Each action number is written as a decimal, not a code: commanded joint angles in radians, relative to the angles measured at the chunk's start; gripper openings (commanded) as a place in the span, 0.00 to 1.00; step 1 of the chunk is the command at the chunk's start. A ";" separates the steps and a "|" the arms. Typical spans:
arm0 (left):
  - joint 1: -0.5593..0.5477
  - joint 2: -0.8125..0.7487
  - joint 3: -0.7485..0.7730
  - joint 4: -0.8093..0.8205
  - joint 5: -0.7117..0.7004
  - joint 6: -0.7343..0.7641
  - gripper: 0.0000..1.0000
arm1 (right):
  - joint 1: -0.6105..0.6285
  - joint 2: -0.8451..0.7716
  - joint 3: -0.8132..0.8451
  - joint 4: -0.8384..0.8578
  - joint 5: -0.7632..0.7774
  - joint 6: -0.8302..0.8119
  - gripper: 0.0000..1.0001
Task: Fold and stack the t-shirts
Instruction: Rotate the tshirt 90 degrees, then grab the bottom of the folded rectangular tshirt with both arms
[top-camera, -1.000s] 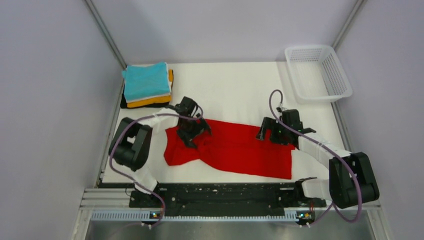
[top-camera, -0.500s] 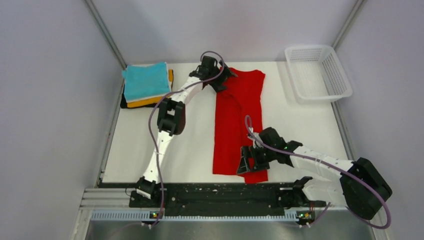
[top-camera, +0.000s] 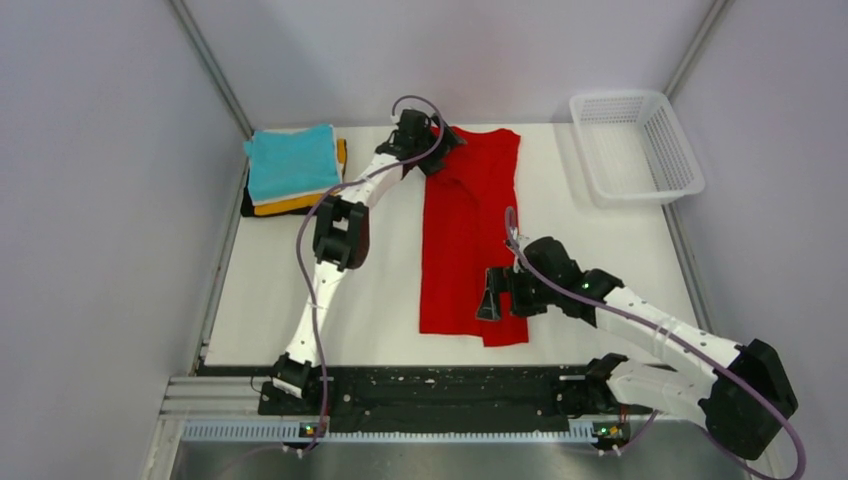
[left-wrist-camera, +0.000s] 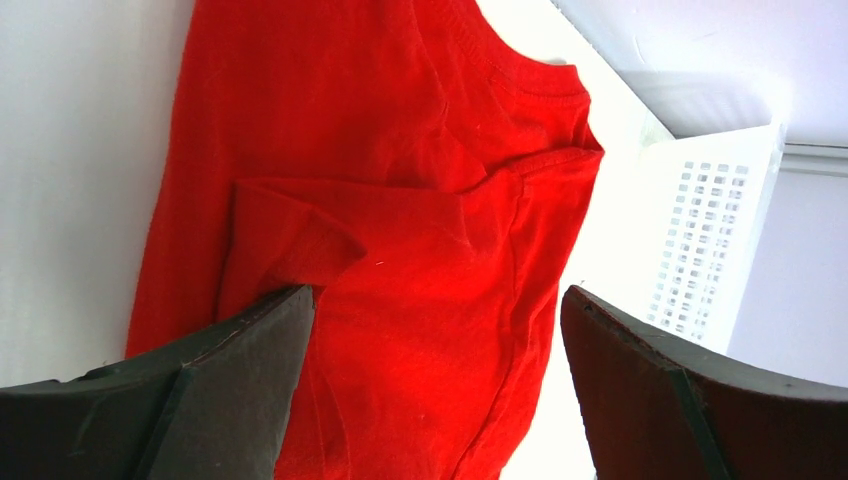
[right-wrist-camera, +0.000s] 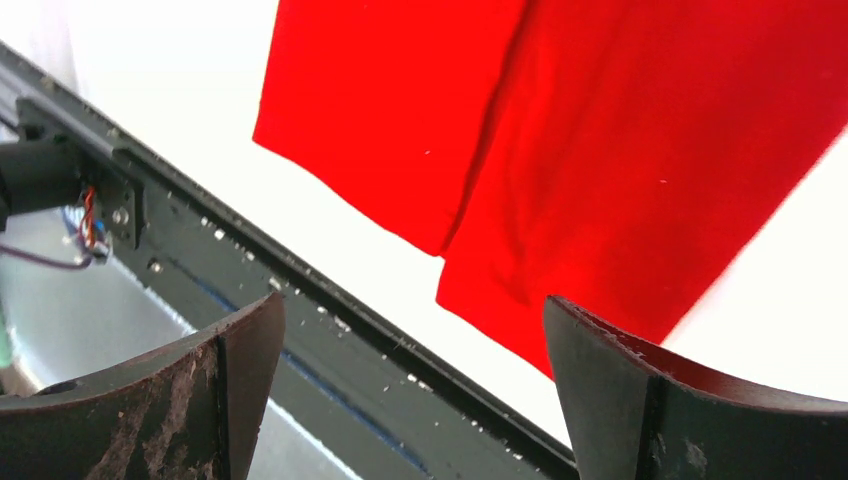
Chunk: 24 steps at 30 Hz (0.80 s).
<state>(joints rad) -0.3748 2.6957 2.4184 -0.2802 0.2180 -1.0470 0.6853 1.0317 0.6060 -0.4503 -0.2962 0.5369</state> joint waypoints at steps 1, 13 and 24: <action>0.026 -0.090 -0.017 -0.023 -0.060 0.087 0.99 | -0.013 -0.036 0.067 -0.050 0.149 0.013 0.99; 0.007 -0.566 -0.338 -0.217 -0.119 0.306 0.99 | -0.137 -0.198 -0.030 -0.125 0.322 0.143 0.99; -0.230 -1.125 -1.250 -0.299 -0.327 0.287 0.98 | -0.142 -0.225 -0.159 -0.189 0.248 0.220 0.88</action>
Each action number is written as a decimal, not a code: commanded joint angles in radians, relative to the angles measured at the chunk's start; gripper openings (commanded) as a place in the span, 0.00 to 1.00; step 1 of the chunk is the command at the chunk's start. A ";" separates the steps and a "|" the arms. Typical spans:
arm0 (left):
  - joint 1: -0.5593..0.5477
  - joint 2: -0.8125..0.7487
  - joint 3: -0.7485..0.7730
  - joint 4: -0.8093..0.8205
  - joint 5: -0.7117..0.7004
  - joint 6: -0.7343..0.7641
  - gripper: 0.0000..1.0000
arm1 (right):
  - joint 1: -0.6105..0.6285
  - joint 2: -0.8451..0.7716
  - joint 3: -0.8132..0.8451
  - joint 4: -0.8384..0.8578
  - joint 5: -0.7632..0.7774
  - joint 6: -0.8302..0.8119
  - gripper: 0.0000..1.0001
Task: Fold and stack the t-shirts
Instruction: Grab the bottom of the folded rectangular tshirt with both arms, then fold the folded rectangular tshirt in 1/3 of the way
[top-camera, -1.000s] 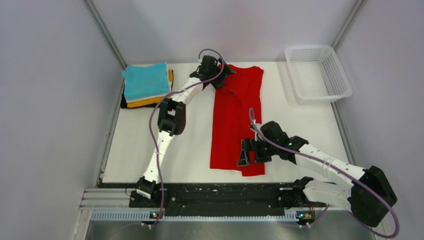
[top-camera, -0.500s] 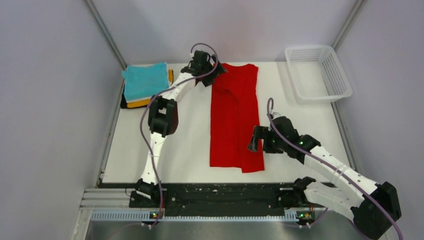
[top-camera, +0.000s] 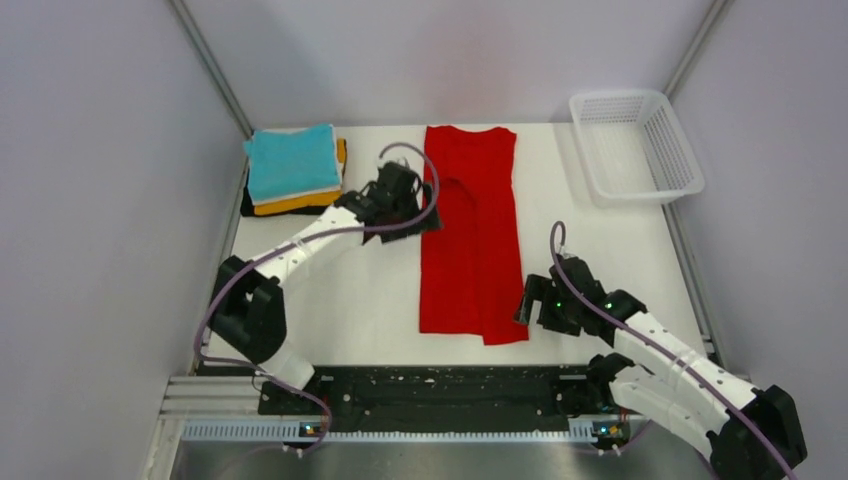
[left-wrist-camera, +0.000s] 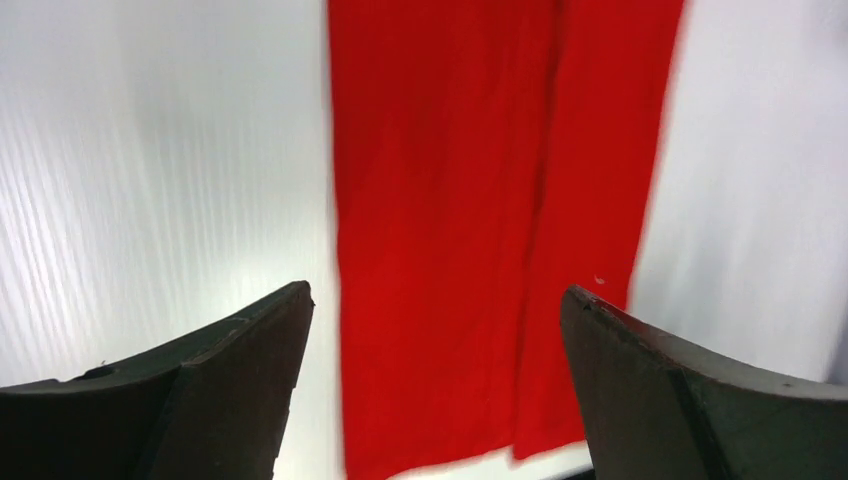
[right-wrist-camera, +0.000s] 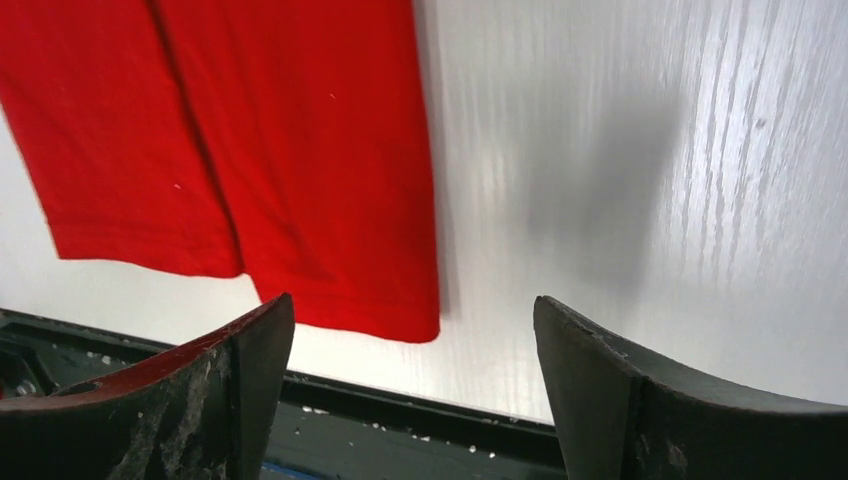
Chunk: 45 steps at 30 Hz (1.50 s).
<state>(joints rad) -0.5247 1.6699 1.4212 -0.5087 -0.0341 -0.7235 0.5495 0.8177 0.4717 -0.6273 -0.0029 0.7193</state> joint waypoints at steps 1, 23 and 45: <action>-0.102 -0.133 -0.312 -0.067 -0.073 -0.062 0.96 | -0.006 -0.007 -0.029 -0.012 -0.053 0.042 0.87; -0.303 -0.264 -0.751 0.243 0.113 -0.332 0.44 | -0.008 0.092 -0.187 0.189 -0.164 0.086 0.22; -0.516 -0.283 -0.779 0.127 0.130 -0.473 0.00 | 0.024 -0.352 -0.284 0.009 -0.292 0.221 0.00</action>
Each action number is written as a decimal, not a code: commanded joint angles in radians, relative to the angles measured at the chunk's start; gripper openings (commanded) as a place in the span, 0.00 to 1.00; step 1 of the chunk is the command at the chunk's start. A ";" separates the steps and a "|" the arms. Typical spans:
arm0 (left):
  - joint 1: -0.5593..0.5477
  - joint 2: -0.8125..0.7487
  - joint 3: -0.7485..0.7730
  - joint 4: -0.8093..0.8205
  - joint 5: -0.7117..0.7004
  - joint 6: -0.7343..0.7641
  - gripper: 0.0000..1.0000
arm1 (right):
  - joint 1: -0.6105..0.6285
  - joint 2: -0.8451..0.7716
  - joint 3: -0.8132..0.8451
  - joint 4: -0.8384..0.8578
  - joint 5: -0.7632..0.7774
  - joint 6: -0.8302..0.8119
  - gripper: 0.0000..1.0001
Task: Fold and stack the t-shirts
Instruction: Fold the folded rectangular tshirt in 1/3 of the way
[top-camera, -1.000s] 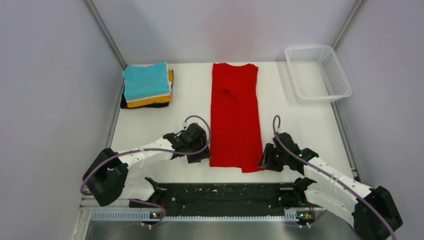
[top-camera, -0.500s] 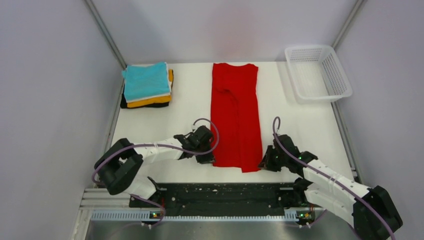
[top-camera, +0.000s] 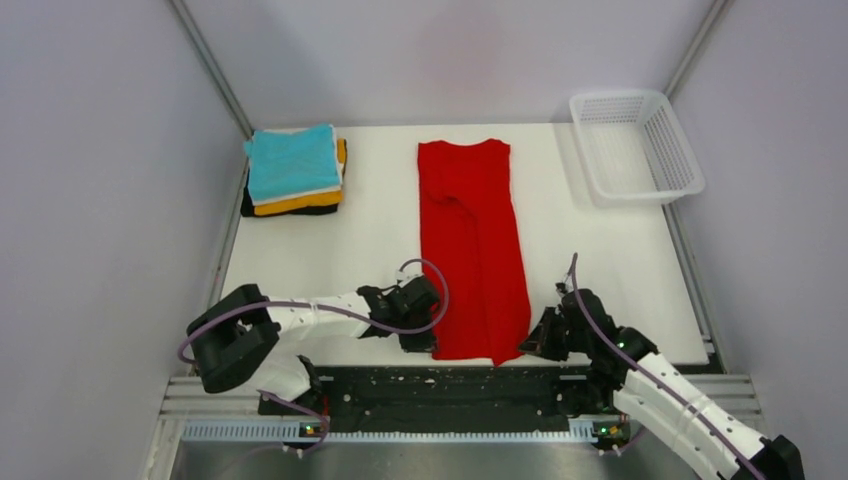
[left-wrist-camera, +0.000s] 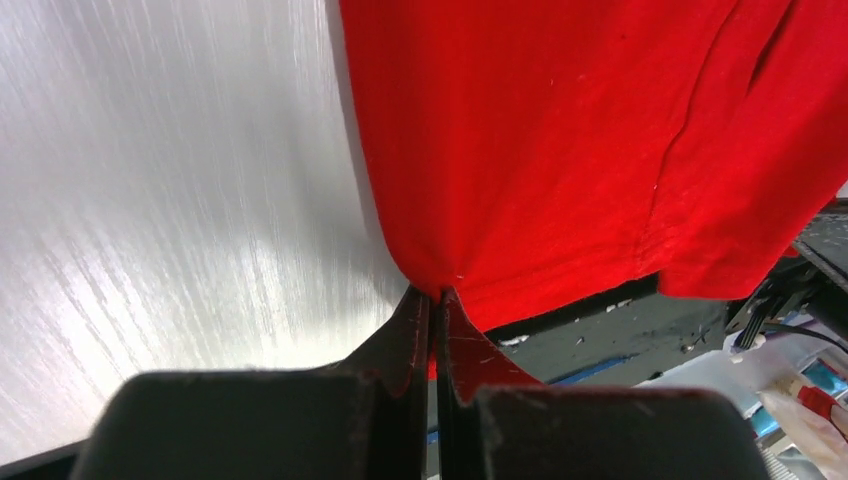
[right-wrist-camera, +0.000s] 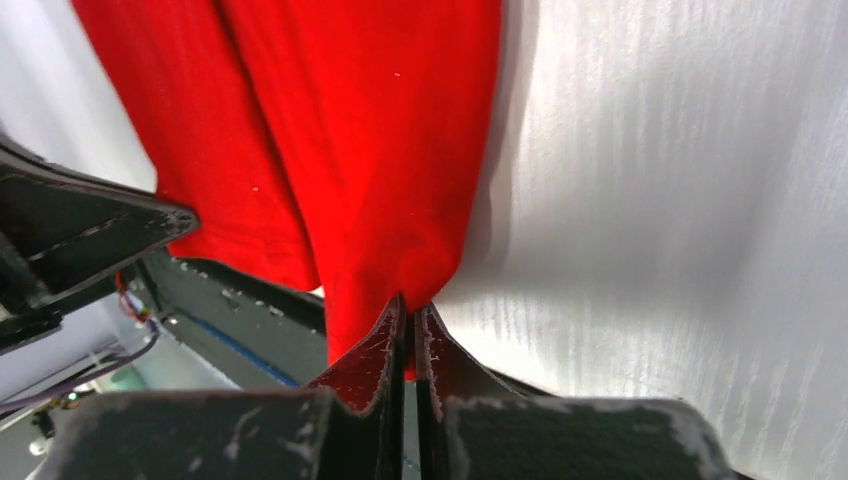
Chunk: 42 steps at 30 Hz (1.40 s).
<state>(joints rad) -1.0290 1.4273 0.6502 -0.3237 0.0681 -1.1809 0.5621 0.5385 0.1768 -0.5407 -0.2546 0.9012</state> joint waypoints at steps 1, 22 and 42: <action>-0.011 -0.052 0.005 -0.053 0.032 0.001 0.00 | 0.012 -0.072 0.011 -0.069 -0.044 0.035 0.00; 0.294 0.098 0.363 -0.050 0.078 0.278 0.00 | -0.016 0.455 0.464 0.228 0.211 -0.225 0.00; 0.539 0.433 0.843 -0.245 0.035 0.429 0.00 | -0.205 0.924 0.815 0.368 0.181 -0.365 0.00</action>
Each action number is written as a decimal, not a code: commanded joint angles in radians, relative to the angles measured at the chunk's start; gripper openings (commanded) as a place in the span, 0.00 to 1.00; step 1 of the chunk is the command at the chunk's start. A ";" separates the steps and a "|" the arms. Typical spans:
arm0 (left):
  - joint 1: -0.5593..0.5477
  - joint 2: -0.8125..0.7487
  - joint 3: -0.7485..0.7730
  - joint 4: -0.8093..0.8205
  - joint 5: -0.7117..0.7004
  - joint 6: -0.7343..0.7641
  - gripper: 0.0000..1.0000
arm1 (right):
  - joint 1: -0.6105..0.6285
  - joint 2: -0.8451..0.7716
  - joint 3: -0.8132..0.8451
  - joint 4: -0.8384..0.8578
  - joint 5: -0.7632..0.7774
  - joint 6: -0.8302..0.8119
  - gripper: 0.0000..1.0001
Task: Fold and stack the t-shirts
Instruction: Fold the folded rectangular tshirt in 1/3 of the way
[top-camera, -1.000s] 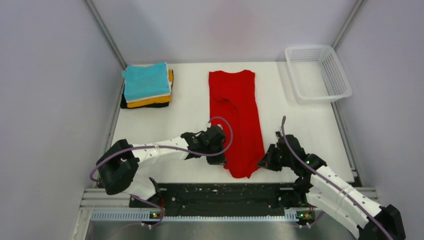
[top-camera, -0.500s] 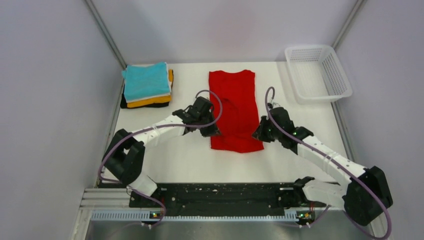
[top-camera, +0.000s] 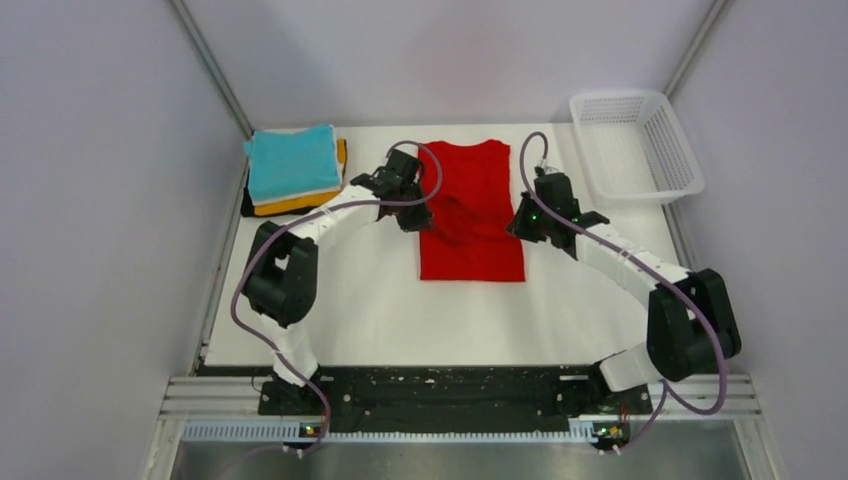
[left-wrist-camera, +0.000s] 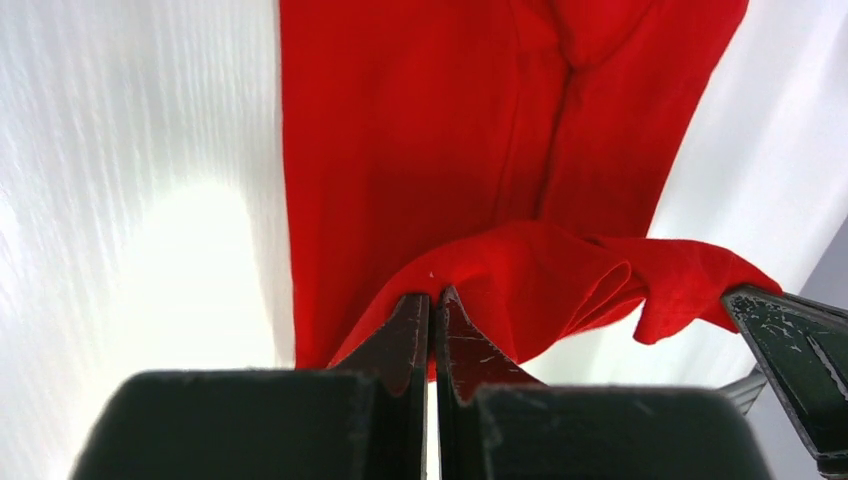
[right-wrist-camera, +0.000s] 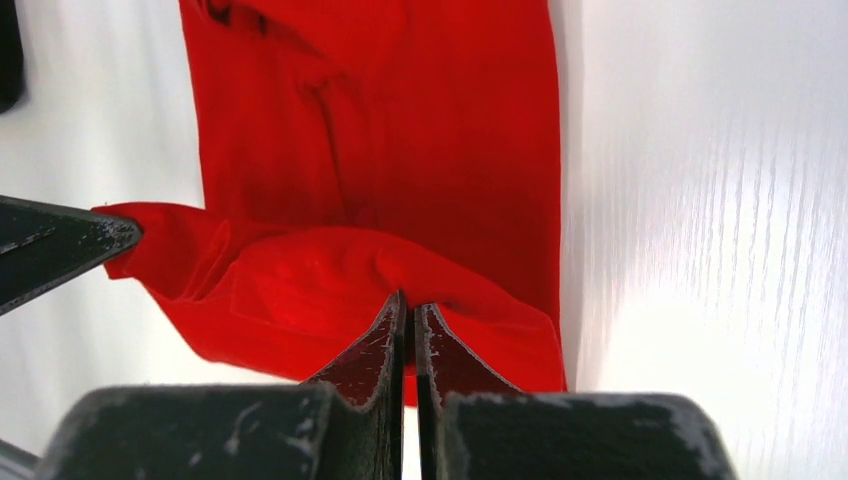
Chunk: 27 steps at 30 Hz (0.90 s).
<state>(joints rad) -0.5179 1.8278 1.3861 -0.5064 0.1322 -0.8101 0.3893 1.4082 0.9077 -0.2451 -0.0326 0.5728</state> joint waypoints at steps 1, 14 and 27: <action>0.034 0.042 0.124 -0.066 -0.029 0.067 0.00 | -0.040 0.073 0.095 0.077 -0.044 -0.038 0.00; 0.096 0.225 0.281 -0.087 0.032 0.124 0.11 | -0.108 0.242 0.183 0.125 -0.090 -0.029 0.00; 0.135 0.156 0.332 -0.131 0.008 0.188 0.99 | -0.135 0.273 0.274 0.096 -0.052 -0.015 0.83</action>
<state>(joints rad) -0.3897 2.1006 1.7103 -0.6044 0.1810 -0.6498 0.2642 1.7271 1.1400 -0.1600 -0.1017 0.5610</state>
